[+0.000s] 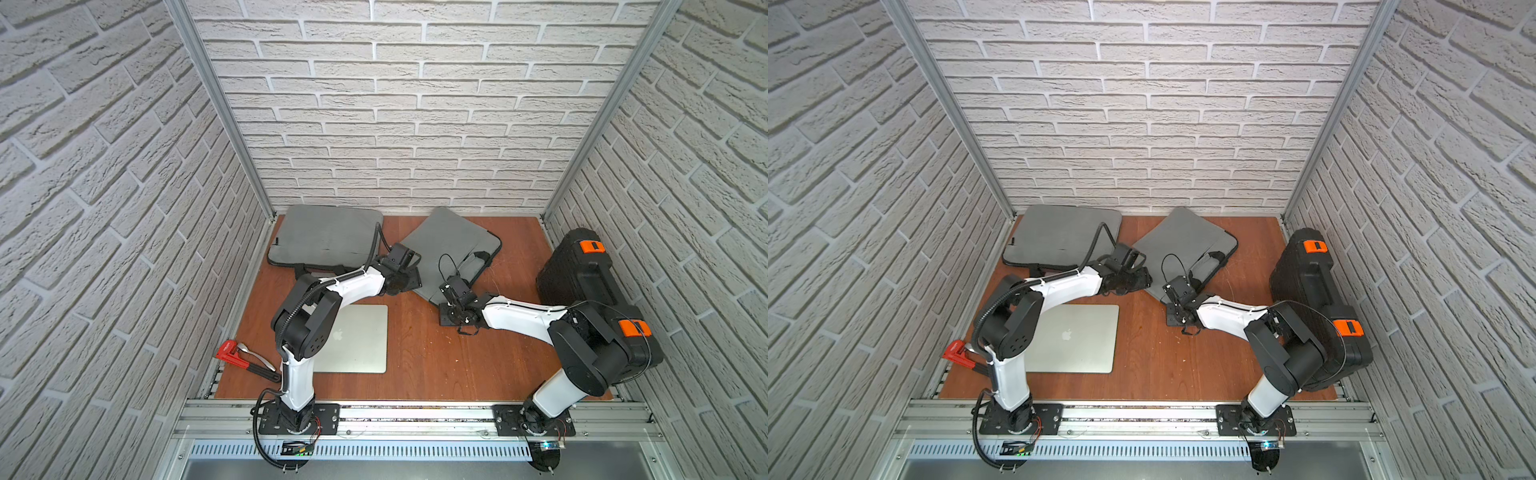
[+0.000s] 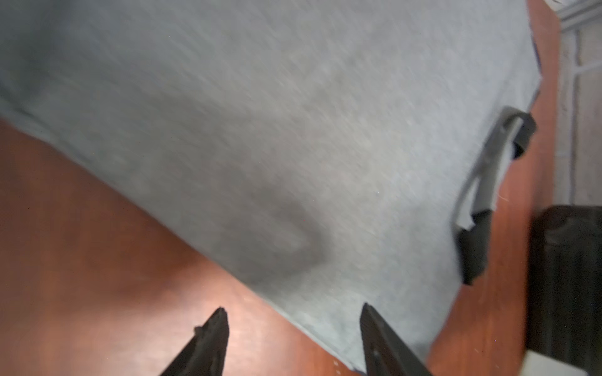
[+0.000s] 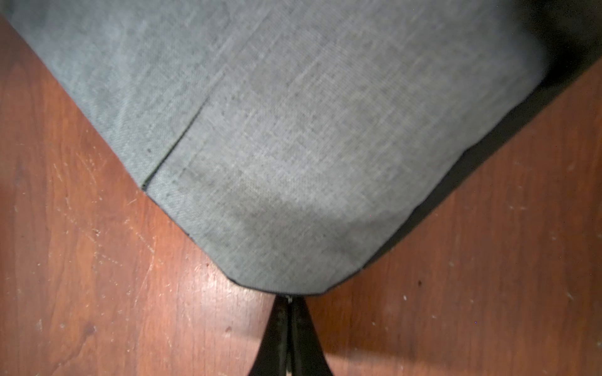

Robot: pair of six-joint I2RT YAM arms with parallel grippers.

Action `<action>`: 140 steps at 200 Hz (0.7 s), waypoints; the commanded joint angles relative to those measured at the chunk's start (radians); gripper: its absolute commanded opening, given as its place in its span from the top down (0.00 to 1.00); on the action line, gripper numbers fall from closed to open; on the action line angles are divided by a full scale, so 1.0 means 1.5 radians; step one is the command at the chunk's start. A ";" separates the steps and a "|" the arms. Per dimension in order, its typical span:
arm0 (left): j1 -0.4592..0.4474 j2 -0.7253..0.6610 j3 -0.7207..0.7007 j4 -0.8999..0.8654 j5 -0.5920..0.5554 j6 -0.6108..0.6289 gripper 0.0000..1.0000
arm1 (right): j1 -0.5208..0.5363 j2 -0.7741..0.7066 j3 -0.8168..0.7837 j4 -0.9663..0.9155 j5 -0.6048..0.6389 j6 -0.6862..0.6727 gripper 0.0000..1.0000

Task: Open the zippered laptop bag and take out the laptop
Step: Unzip the zipper on the zippered laptop bag.

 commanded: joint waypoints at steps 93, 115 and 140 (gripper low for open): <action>-0.060 0.077 -0.006 0.071 0.122 -0.046 0.38 | 0.006 -0.030 0.005 -0.009 -0.011 0.003 0.94; -0.061 0.066 -0.023 0.069 0.127 -0.052 0.34 | 0.006 -0.031 0.004 -0.008 -0.014 0.004 0.94; -0.061 0.048 -0.041 0.070 0.119 -0.051 0.32 | 0.007 -0.030 0.003 -0.007 -0.018 0.006 0.94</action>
